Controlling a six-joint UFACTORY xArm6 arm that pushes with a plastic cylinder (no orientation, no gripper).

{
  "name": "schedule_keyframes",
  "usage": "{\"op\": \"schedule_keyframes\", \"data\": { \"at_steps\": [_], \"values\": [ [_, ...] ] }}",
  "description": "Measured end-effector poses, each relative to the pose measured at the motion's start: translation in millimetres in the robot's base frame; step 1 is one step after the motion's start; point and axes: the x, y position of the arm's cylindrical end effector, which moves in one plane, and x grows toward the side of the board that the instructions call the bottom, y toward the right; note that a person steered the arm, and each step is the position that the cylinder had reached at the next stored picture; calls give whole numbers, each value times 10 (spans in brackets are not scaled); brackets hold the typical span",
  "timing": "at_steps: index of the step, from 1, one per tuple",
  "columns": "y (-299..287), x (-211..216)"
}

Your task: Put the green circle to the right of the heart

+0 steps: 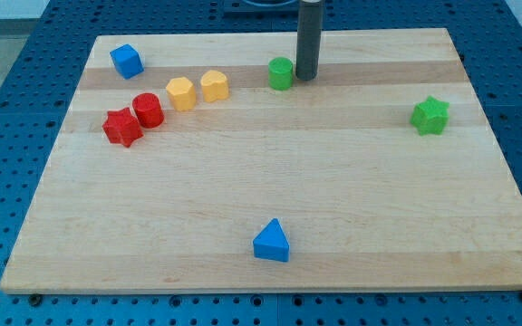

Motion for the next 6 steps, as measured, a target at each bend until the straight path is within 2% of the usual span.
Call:
{"op": "schedule_keyframes", "data": {
  "at_steps": [3,6],
  "values": [
    [-285,-169],
    [-496,262]
  ]
}}
